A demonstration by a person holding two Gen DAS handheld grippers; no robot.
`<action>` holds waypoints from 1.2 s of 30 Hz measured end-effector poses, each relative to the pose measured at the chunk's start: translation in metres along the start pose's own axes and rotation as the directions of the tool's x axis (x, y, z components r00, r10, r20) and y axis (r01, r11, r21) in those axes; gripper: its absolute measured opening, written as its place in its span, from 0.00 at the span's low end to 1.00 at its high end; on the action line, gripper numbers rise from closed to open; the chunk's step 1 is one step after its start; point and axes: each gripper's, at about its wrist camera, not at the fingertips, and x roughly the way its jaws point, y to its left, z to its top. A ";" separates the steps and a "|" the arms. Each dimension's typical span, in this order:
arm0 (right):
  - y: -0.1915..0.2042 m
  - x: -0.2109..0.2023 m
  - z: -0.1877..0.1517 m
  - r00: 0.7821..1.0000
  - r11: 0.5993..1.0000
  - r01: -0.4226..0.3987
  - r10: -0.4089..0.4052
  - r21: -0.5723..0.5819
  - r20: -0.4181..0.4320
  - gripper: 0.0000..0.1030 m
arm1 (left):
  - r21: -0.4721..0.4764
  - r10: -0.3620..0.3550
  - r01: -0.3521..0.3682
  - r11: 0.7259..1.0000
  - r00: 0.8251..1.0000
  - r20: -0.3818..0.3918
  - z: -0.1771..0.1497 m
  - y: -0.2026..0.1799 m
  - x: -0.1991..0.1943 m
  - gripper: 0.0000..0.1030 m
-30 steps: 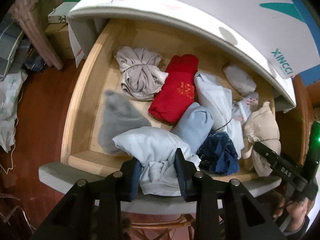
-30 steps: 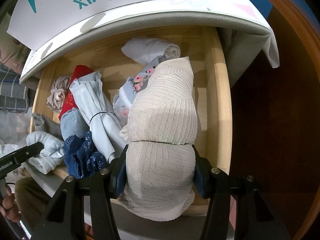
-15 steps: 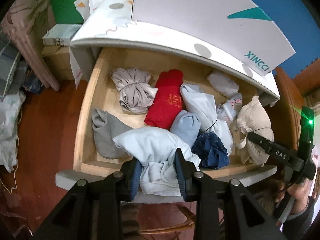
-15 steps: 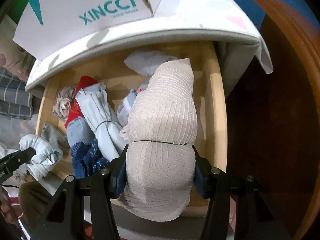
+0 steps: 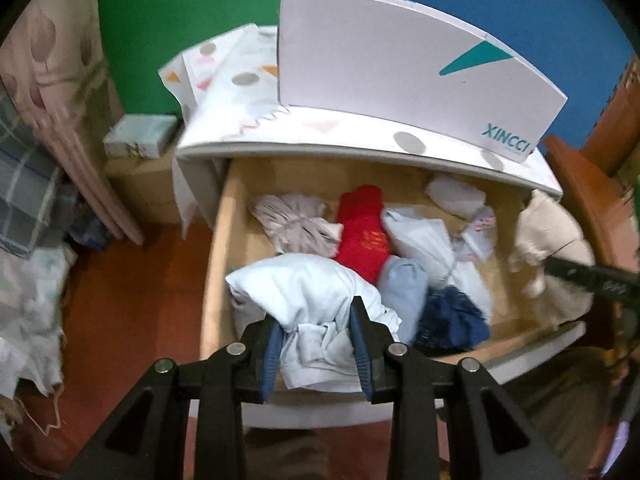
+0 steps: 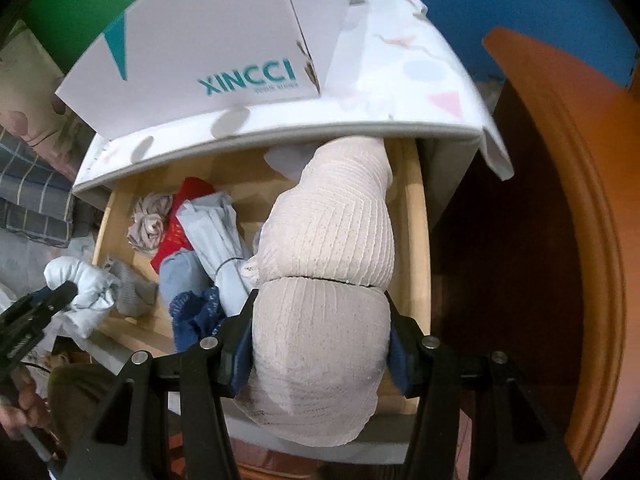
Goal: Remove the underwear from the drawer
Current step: 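Carry the beige underwear into the white box and open the right gripper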
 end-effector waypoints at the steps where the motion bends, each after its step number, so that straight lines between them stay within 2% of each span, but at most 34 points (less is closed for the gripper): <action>1: 0.001 -0.004 0.001 1.000 1.000 0.002 -0.002 -0.005 0.007 0.49 | 0.000 0.005 -0.005 1.000 1.000 0.009 -0.001 0.002 0.001 0.31; 10: 0.012 -0.036 0.008 0.998 0.999 -0.045 0.047 -0.027 0.043 0.49 | -0.041 -0.009 0.012 0.999 0.997 0.072 -0.008 0.016 0.004 0.31; 15: 0.028 -0.059 0.013 0.996 0.996 -0.055 0.060 -0.066 0.067 0.49 | -0.066 -0.020 0.024 0.997 0.998 0.059 -0.010 0.021 0.008 0.31; 20: 0.043 -0.094 0.027 0.991 0.993 -0.045 0.059 -0.112 0.124 0.49 | -0.077 -0.035 0.041 0.996 0.996 0.084 -0.011 0.024 0.003 0.31; 25: 0.062 -0.131 0.063 0.976 0.987 -0.019 0.052 -0.157 0.212 0.49 | -0.079 -0.033 0.040 0.996 0.996 0.088 -0.012 0.024 0.002 0.31; 29: 0.079 -0.148 0.110 0.960 0.985 0.029 0.020 -0.170 0.279 0.49 | -0.079 -0.031 0.037 0.996 0.996 0.084 -0.012 0.024 0.002 0.31; 32: 0.091 -0.144 0.145 0.951 0.982 0.080 -0.023 -0.174 0.308 0.49 | -0.085 -0.032 0.039 0.996 0.996 0.084 -0.012 0.025 0.002 0.31; 36: 0.099 -0.119 0.187 0.950 0.977 0.141 -0.087 -0.161 0.301 0.49 | -0.098 -0.035 0.042 0.994 0.996 0.080 -0.012 0.027 0.003 0.31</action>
